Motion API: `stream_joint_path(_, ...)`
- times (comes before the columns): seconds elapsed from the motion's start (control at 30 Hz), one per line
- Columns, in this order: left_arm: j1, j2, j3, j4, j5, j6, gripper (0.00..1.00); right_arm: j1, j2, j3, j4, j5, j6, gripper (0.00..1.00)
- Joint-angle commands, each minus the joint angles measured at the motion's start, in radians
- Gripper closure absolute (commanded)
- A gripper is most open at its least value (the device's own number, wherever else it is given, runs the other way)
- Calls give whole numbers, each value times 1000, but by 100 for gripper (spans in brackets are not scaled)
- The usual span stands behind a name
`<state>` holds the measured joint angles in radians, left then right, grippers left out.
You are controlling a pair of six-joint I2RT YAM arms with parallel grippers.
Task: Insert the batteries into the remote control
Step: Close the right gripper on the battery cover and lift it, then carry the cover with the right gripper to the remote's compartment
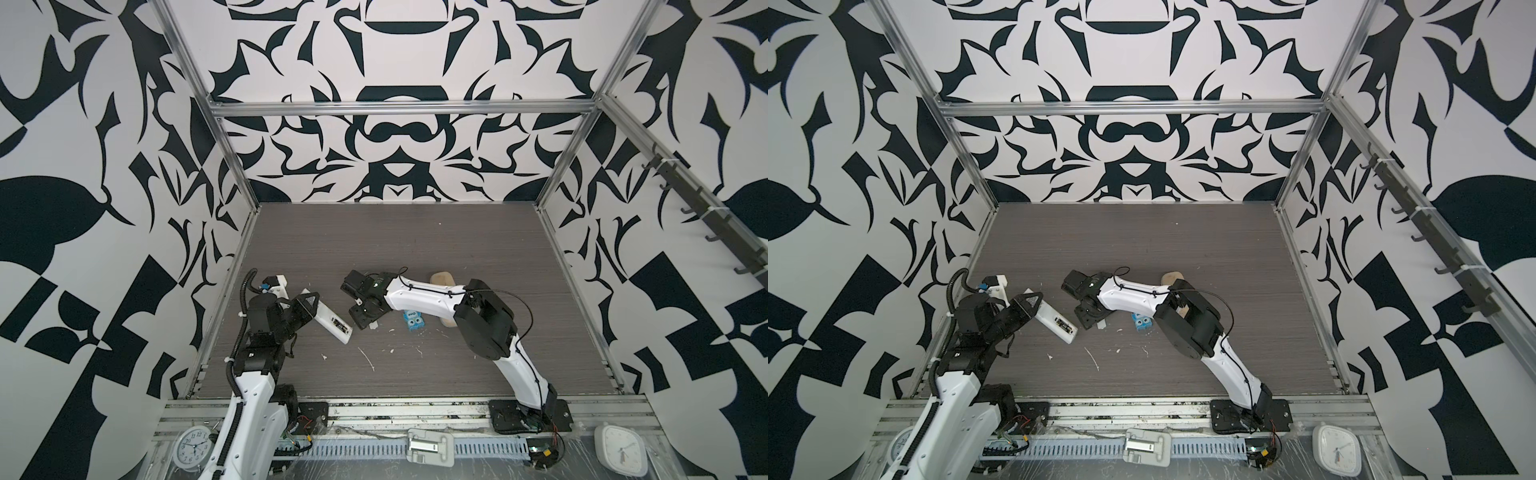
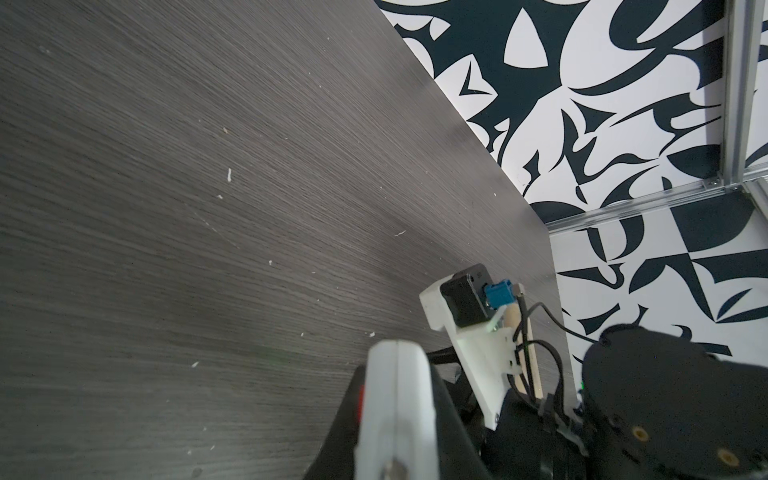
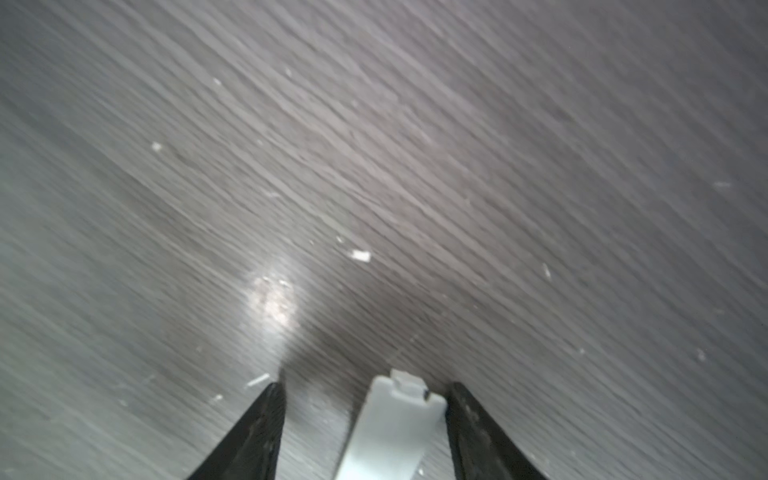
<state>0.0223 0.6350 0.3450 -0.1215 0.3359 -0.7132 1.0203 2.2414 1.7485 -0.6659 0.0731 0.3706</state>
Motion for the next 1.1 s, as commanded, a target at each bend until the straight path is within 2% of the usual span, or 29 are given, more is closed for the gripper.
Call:
stream_joint_path(0.0,3,-9,20,26,1,8,100,-2,-54,-10,-39,35,-6,35)
stream_joint_path(0.07,4,-10,21,26,1,8,100,-2,-53,-15,-30,32,-1,35)
stream_joint_path(0.2,4,-12,21,26,1,8,100,-2,-35,-2,-14,21,4,49)
stream_joint_path(0.67,4,-15,22,25,6,8,100,-2,-25,5,-14,30,2,64)
stream_joint_path(0.8,4,-23,13,44,23,9,100,-2,-29,-6,-12,30,-4,78)
stream_joint_path(0.97,4,-82,-29,153,111,-16,100,-2,-117,-111,58,2,-1,95)
stream_joint_path(1.07,3,-97,-44,224,172,-46,100,-2,-259,-253,166,-17,-2,100)
